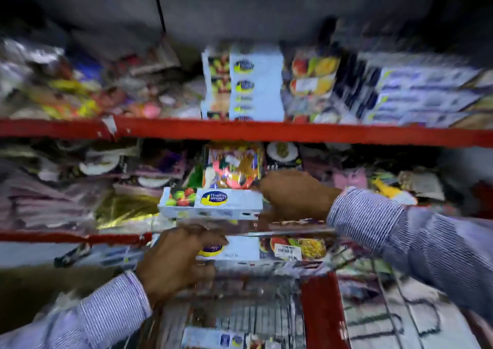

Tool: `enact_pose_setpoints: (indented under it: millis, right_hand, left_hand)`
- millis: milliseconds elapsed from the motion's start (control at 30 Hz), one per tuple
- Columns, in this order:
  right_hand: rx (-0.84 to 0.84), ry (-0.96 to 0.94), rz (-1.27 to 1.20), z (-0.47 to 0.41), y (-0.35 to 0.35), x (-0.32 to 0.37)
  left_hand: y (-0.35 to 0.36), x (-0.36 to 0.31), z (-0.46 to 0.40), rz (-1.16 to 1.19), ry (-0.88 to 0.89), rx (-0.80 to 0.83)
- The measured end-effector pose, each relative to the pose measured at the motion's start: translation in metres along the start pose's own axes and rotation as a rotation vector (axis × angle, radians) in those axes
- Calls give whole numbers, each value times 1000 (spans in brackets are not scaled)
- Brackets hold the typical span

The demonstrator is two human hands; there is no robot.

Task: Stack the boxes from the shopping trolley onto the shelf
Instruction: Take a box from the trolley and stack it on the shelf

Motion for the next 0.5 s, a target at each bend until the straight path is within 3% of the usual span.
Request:
enact_pose_setpoints:
  millis: [267,500]
  right_hand:
    - [-209,83,61,12,-145,-37]
    - [-209,200,40,-24,-162,-95]
  left_hand:
    - [-136,-38,-65,-123,113,-244]
    - [-174,-32,-117,-106,112,-238]
Point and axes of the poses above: each hand's wrist, its own z-axis away from the middle knuckle, its own y-axis out of the palm, x = y × z, the point moved 5 cm from there along -z, towards the middle knuckle, and after that the axes turned 10 degrees about y, right-handed, at the moved point
